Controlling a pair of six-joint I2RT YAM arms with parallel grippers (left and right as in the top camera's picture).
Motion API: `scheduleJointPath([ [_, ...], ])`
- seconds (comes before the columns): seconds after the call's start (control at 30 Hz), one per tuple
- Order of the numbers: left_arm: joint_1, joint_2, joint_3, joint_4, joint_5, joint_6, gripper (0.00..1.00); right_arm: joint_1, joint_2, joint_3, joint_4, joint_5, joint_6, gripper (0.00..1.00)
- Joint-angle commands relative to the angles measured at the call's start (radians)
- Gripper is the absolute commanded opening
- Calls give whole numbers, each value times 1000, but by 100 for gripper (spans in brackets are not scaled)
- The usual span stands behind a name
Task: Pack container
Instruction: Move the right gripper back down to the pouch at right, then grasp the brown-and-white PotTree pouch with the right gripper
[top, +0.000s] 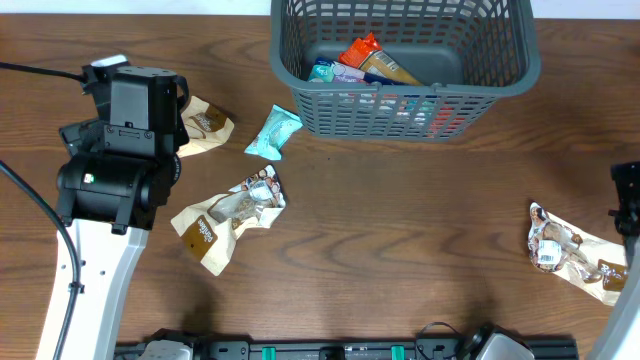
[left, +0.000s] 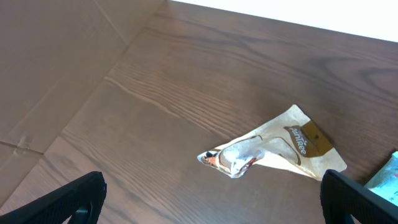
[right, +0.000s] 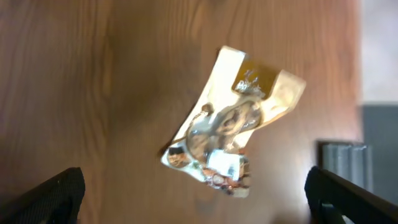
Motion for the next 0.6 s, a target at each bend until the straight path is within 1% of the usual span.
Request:
scheduleJointPath([
  [0.0,4,-5,-2,-3,0,1,99,-80,9,-121,55,-193,31,99],
  [0.1,4,-5,-2,-3,0,1,99,-135,13,-223,105,-249,43,99],
  [0.33,4,-5,-2,-3,0,1,99,-231,16,-381,204,-275,39,99],
  [0.43,4,-5,-2,-3,0,1,99,-276,32,-418,265,-311,26,99],
  [0.57,4,-5,-2,-15,0,1,99,-337,87,-424,324,-329,-8,99],
])
